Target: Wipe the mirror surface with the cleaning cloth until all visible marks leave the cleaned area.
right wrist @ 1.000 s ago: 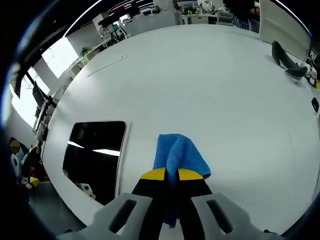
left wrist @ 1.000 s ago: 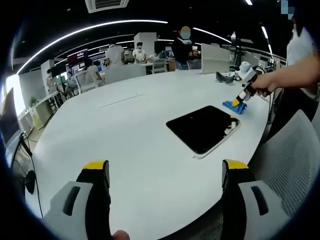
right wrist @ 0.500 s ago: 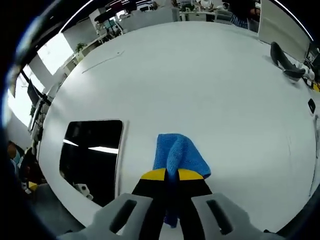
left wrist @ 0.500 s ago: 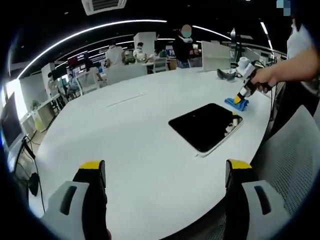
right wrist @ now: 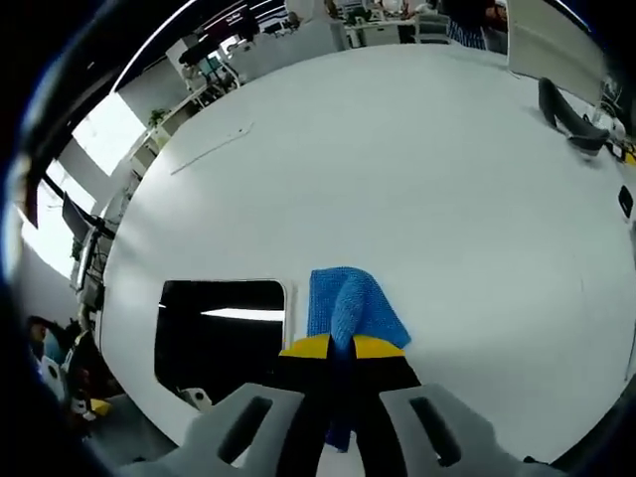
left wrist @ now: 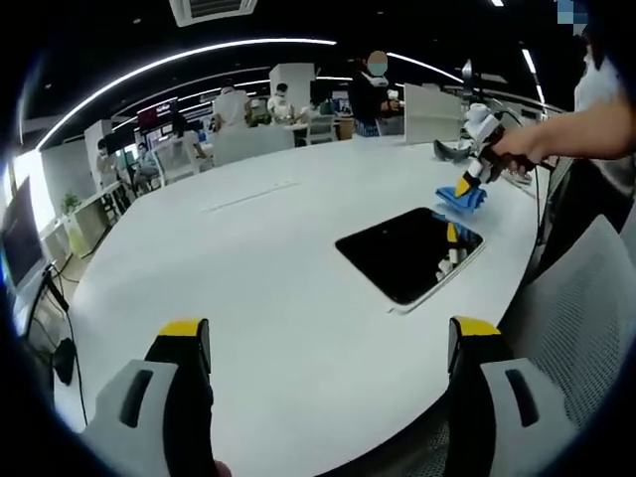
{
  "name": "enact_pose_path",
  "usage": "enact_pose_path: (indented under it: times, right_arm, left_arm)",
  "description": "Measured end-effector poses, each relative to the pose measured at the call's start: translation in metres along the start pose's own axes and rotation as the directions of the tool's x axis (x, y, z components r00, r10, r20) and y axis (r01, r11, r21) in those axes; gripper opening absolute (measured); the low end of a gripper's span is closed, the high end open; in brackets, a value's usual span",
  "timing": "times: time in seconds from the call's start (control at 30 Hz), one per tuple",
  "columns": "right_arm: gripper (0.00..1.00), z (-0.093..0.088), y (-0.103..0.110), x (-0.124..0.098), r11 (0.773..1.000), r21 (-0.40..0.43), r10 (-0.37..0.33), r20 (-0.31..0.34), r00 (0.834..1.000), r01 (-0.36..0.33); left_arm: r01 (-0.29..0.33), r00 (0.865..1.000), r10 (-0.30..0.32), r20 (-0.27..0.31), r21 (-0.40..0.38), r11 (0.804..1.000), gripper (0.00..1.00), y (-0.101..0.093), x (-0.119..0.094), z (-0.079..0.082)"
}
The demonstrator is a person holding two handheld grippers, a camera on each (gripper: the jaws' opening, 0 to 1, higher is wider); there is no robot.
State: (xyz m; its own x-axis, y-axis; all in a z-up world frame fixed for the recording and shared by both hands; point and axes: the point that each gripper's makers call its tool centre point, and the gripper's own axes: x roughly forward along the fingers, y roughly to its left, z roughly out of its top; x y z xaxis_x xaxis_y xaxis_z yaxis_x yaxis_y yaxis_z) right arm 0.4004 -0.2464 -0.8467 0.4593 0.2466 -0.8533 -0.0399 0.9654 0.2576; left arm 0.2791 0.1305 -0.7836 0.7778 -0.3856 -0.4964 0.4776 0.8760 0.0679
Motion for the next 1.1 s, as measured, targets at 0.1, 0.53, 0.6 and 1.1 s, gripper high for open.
enact_pose_path:
  times: [0.1,0.53,0.6,1.1]
  right_arm:
    - [0.01,0.004,0.017,0.009,1.0,0.008,0.015,-0.007,1.0,-0.015]
    - [0.01,0.004,0.055,0.041,1.0,-0.014,0.014,-0.045,0.999,-0.015]
    - [0.01,0.001,0.054,0.046,1.0,-0.018,0.015,-0.051,0.999,-0.016]
    - [0.0,0.004,0.08,0.051,1.0,-0.029,0.009,-0.06,0.998,-0.011]
  left_arm:
    - [0.008,1.0,-0.008,-0.009,-0.007,1.0,0.99,-0.001,0.0,-0.002]
    - [0.006,1.0,-0.006,-0.024,0.0,1.0,0.95,-0.001,0.0,-0.005]
    - [0.009,1.0,-0.009,-0.027,-0.004,1.0,0.96,0.0,0.0,-0.006]
    - [0.021,0.999,-0.021,-0.03,0.003,1.0,0.95,-0.002,0.0,-0.006]
